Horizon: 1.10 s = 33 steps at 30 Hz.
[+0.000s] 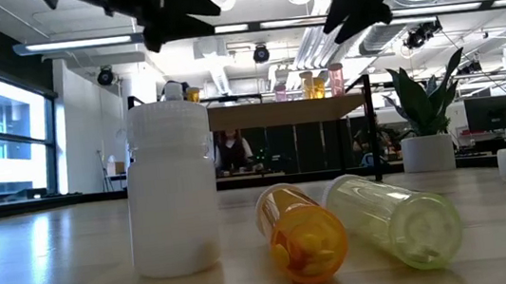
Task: Pick and place medicine bottles onto shelf by color
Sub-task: Put the small white pill bottle on the shelf
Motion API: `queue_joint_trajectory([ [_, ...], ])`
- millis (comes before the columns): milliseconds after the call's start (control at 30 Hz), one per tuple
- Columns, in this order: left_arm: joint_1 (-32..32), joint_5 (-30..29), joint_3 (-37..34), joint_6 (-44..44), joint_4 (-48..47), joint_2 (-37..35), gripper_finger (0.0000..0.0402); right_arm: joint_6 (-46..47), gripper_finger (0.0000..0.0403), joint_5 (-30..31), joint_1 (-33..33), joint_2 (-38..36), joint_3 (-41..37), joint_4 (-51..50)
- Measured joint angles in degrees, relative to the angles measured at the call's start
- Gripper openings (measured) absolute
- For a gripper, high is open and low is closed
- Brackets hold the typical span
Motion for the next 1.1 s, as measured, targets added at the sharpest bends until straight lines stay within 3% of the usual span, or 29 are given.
queue_joint_trajectory([
  [333, -4.46, 0.0, 0.01, -1.86, -11.42, -5.47, 0.0223, 17.18, 0.0204, -0.02, 12.5, 0.0, 0.63, -8.46],
  [867, -11.1, 0.02, 0.02, -2.91, -14.9, -6.11, 0.0223, 46.15, 0.0204, 0.19, 34.53, 0.0, 0.59, -21.19],
  [1100, -13.59, 0.01, 0.02, -3.16, -14.99, -6.09, 0.0223, 54.77, 0.0204, 0.33, 43.78, 0.45, 0.52, -22.7],
])
